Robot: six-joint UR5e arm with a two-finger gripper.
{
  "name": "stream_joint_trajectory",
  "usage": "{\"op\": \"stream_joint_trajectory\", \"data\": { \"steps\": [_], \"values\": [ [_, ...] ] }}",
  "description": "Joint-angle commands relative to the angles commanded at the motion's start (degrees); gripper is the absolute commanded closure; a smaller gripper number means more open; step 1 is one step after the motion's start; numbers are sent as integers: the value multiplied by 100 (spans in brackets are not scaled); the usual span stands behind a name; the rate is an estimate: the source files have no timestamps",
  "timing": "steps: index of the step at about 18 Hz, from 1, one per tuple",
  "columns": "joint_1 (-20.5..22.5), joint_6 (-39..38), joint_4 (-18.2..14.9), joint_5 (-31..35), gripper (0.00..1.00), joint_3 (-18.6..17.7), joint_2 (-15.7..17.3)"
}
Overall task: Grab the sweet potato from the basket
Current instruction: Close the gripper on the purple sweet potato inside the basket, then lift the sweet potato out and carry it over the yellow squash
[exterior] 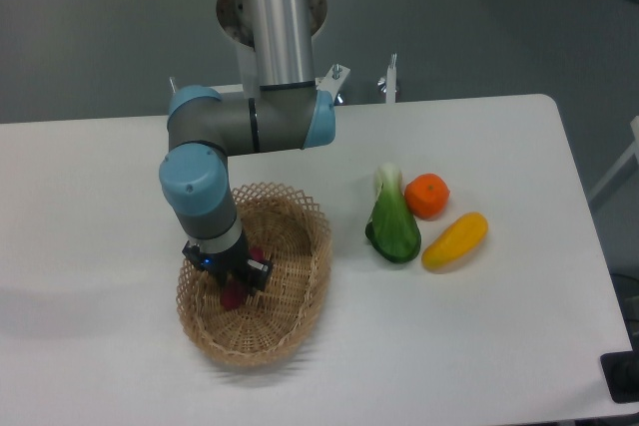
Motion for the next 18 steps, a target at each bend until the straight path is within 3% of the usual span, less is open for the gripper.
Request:
{"op": "stream_joint_trajectory", "data": {
  "steps": [8, 11, 14, 16, 18],
  "values": [
    [0, 106, 0, 0, 67, -9, 70],
    [9, 193, -9, 0, 67, -18, 105],
    [87, 508, 0, 0, 67, 35, 315],
    [411, 833, -44, -105, 67, 149, 596],
    [545, 1124, -70, -123, 67, 185, 650]
  ]
}}
